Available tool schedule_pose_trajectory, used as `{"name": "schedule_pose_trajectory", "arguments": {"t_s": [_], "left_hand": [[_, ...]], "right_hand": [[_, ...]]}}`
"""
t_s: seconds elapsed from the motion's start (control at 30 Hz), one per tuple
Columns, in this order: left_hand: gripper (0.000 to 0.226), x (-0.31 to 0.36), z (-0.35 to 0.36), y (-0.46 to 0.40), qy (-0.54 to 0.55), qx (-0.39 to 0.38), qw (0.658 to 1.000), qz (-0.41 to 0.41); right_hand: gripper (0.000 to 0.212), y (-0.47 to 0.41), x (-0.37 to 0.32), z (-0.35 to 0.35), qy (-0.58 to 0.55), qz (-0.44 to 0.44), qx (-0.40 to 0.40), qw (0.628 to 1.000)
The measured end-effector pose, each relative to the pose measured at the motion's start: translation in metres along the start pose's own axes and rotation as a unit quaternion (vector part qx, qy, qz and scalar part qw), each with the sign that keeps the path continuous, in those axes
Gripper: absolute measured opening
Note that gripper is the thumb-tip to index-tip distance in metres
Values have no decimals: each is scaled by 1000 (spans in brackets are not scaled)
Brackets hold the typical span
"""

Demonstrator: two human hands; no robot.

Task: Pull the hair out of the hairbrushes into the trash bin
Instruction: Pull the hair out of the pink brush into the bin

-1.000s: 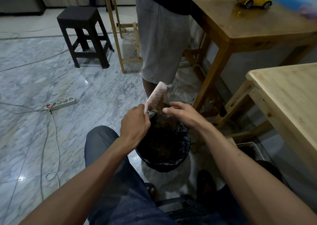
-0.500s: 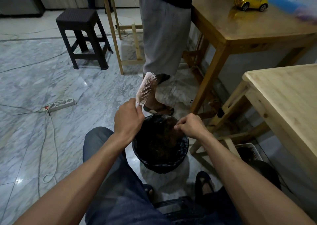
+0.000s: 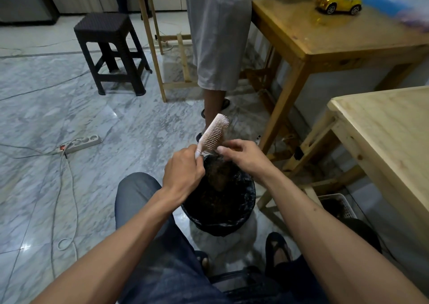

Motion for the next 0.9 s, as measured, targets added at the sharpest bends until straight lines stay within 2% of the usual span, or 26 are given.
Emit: {"name": "schedule_pose_trajectory", "arguments": {"t_s": [0.07, 0.1, 0.17, 0.23, 0.33, 0.37, 0.43, 0.5, 0.6, 0.67, 0.77, 0.83, 0.9], "left_hand": [[15, -2, -3, -2, 0, 2, 1000, 0], [15, -4, -8, -3, 3, 9, 1000, -5], [18, -10, -19, -6, 7, 29, 999, -16], [18, -13, -27, -10, 2, 43, 999, -21], [16, -10, -26, -11, -7, 36, 999, -10], [15, -9, -23, -11, -7, 32, 999, -5], [15, -7, -19, -10, -3, 27, 1000, -1], [16, -4, -14, -9, -3, 20, 1000, 1], [14, 4, -8, -9, -7, 8, 1000, 19], [12, 13, -5, -7, -11, 1, 999, 41], [13, 16, -8, -8, -7, 3, 999, 46], [14, 11, -14, -11, 2, 10, 999, 33], [16, 4, -20, -13, 11, 19, 1000, 16]], "right_hand": [[17, -2, 5, -5, 46, 3, 39, 998], [13, -1, 9, -9, 90, 17, 57, 994], [24, 4, 23, -15, 172, 57, 85, 980], [28, 11, 37, -19, 199, 88, 89, 972], [10, 12, 47, -19, 212, 110, 68, 969], [12, 12, 44, -16, 219, 112, 49, 968], [39, 10, 32, -7, 184, 95, -6, 978], [65, 9, 15, 0, 102, 59, -38, 992], [80, 4, 2, 7, 21, 18, -48, 998], [66, 1, 0, 16, 2, -5, -65, 998], [20, 0, 6, 17, -5, -24, -16, 1000], [9, 2, 21, 9, 28, 5, 35, 999], [14, 5, 36, 1, 78, 41, 63, 994]]}}
Point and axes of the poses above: each hand's wrist, its own y-axis away from the middle knuckle, its own z-axis out of the palm, x = y × z, the point moved 10 cm from there along -y, towards the middle knuckle, and after that the axes turned 10 degrees about -x, right-handed, at the moved point
